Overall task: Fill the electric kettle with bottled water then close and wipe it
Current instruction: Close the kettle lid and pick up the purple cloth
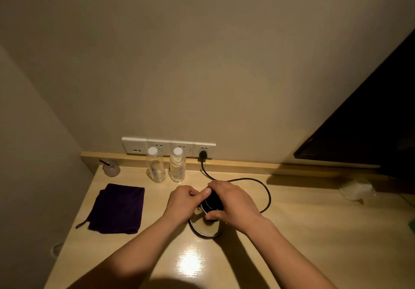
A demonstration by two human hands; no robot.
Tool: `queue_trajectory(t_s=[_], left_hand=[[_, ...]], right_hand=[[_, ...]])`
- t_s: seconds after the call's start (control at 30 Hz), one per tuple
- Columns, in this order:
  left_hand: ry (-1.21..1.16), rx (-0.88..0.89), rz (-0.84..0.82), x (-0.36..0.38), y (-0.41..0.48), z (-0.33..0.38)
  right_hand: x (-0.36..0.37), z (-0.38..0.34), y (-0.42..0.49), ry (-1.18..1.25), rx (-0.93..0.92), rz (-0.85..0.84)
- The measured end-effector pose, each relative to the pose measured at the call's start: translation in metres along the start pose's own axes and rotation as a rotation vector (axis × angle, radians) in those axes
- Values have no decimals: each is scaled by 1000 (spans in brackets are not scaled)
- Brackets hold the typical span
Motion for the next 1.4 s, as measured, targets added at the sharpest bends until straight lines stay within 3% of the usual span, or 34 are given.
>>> queue_trajectory(t_s=[0.33, 0.6, 0.8, 0.93, 1.0, 1.17, 1.3, 1.4], left_hand=[[33, 13, 66, 4, 3, -7], [-3, -5, 110, 7, 7, -13], [-46, 11, 98, 6, 1, -15], [-226, -61, 279, -30, -8, -39], [-304, -145, 417, -62, -10, -67], [-359, -401, 598, -141, 2, -157], [-173, -449, 545, -174, 30, -209], [20, -462, 487, -179, 56, -241]], right_hand=[[1, 21, -8, 110, 78, -56], [11, 22, -9, 195, 138, -9], [11, 20, -10, 158, 146, -34], [9, -25, -5, 103, 50, 102], [18, -56, 6, 233, 24, 145], [89, -108, 65, 690, 228, 58], [163, -130, 112, 871, 510, -109], [197, -134, 142, 858, 652, -100]])
Point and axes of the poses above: each hand's wrist, its own y-axis towards the middle knuckle, its own x-axis out of the palm, z = x × y, the point moved 4 cm from there along y, towards the middle knuckle, and after that the axes turned 2 degrees about y, right-handed, at the moved point
